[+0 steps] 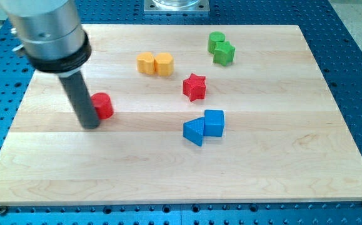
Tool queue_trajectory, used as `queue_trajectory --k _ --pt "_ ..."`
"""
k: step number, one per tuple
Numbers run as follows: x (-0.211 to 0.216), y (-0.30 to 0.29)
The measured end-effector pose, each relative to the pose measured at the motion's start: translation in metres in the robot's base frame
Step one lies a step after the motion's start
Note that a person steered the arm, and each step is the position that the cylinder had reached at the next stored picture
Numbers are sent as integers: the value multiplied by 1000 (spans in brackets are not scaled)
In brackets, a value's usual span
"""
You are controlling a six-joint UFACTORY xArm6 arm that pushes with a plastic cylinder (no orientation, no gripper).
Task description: Push the red circle towards the red star
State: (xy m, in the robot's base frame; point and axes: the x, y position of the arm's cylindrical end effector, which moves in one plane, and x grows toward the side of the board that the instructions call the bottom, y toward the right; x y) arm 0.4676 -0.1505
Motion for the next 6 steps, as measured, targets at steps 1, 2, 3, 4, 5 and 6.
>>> queue_trajectory --k 1,2,3,4,5,6 --pt "-36 39" --pt "-35 -36" --pt "-54 -28" --pt "-68 8" --pt "-68 52" --pt "-68 81"
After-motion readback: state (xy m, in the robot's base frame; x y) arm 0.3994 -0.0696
